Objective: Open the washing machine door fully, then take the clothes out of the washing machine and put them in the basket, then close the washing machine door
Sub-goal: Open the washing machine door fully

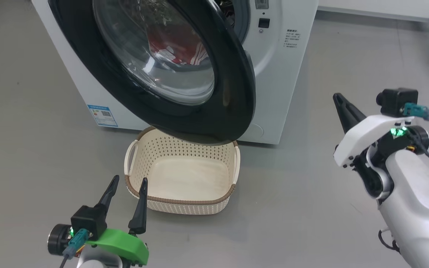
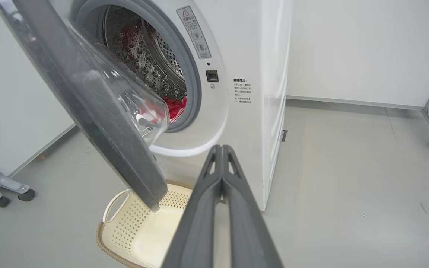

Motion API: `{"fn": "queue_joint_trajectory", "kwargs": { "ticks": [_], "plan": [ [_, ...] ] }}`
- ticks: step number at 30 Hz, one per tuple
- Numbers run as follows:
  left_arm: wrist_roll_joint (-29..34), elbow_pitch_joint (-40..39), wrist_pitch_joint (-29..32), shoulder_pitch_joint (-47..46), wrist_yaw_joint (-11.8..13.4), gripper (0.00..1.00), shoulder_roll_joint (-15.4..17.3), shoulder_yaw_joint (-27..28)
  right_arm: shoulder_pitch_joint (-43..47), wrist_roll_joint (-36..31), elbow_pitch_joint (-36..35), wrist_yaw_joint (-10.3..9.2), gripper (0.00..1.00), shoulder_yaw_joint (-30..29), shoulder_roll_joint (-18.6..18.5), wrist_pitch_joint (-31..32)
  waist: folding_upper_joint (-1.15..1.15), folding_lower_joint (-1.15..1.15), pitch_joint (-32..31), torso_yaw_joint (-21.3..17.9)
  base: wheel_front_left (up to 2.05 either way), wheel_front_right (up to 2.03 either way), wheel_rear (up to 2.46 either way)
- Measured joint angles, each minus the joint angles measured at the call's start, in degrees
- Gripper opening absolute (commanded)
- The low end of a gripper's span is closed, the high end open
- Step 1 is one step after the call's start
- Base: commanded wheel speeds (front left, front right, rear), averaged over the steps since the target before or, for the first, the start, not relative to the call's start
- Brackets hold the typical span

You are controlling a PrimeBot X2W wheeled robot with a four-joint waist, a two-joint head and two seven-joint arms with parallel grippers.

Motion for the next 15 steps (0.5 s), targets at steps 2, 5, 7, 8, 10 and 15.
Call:
{"fn": "queue_joint_trajectory", "kwargs": {
  "ticks": [2,5,7,8,10,15],
  "plan": [
    [0.0,-0.02,0.0,0.65,0.11,1.0,0.02,0.42,1.86,-0.37,-0.13,0.0,0.0,0.07,0.25,-2.1,0.0,0.0,-0.81,-0.6,0.0,0.0,0.0],
    [0.0,-0.1,0.0,1.38,0.16,1.0,0.15,1.19,4.36,-2.21,-0.52,-0.07,0.0,0.12,0.26,-5.78,0.0,0.0,-1.97,-1.46,0.0,0.0,0.0],
    [0.01,-0.37,0.0,2.02,0.19,1.0,0.34,1.62,6.23,-2.22,-0.71,-0.27,0.0,-0.19,0.65,-7.64,0.0,0.0,-2.68,-1.99,0.0,0.0,0.0],
    [0.02,-0.6,0.0,2.38,0.19,1.0,0.47,1.8,7.22,-2.35,-0.79,-0.49,0.0,-0.2,0.86,-8.37,0.0,0.0,-2.98,-2.29,0.0,0.0,0.0],
    [0.09,-1.05,0.0,3.14,0.42,1.0,0.65,2.09,9.11,-2.35,-0.91,-0.86,0.0,-0.54,1.68,-10.02,0.0,0.0,-3.48,-2.86,0.0,0.0,0.0],
    [0.55,-1.47,0.0,3.96,0.65,1.0,0.71,2.18,12.51,-2.11,-1.43,-2.38,0.37,-1.43,2.88,-13.14,0.0,0.0,-4.27,-4.11,0.0,0.0,0.0]
  ]
}}
